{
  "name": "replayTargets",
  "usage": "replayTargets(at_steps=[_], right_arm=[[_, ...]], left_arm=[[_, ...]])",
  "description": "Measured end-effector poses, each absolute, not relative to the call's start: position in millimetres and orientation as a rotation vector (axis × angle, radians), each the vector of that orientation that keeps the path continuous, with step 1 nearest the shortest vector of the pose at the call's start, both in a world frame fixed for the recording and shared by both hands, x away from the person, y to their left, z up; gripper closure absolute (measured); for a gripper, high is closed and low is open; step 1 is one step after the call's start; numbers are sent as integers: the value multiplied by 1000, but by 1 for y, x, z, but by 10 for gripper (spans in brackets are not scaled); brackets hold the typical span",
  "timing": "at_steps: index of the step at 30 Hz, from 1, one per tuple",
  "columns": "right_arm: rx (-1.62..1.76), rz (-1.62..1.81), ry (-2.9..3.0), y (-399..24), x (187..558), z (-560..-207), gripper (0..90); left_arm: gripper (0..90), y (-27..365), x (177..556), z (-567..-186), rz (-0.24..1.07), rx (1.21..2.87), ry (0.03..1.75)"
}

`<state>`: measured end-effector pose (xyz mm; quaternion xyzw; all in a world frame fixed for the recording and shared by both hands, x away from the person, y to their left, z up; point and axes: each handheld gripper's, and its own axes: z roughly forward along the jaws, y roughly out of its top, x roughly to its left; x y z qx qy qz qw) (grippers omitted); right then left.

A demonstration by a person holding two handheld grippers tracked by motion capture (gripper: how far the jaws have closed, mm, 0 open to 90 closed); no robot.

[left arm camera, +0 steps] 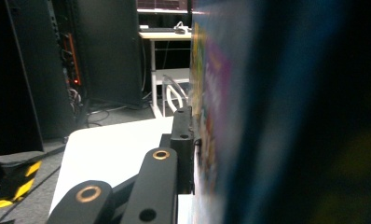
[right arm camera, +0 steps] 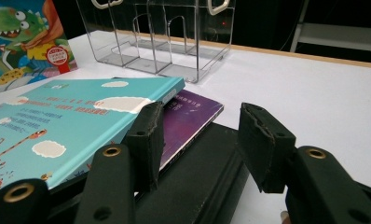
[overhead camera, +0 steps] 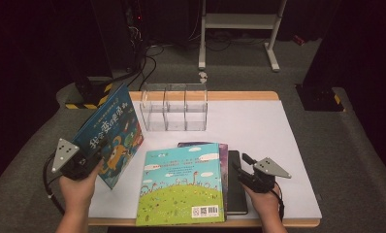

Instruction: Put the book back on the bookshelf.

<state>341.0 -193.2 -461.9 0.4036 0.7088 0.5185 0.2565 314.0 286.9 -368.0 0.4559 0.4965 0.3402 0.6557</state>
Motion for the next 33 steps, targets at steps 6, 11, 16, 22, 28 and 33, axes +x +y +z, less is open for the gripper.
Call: replayTargets(at_steps=[6,11,16,22,28,33], right_arm=[[1072,1333,1966,-195,342,-465,501],[1101,1335,1956,-201,339,-472,502],[1113,1342,1952,-205,338,-475,503],[1105,1347,1949,-206,337,-474,504],[1109,1363,1940,-209,337,-474,506],[1104,1373,1934,-210,336,-473,507]], left_arm=[[785,289,313,-366,771,1042,1085],[803,290,314,-365,744,1032,1087],[828,285,320,-359,769,1038,1127],[831,274,335,-342,772,1058,1154],[831,258,349,-324,775,1058,1142],[831,248,364,-313,764,1034,1141]])
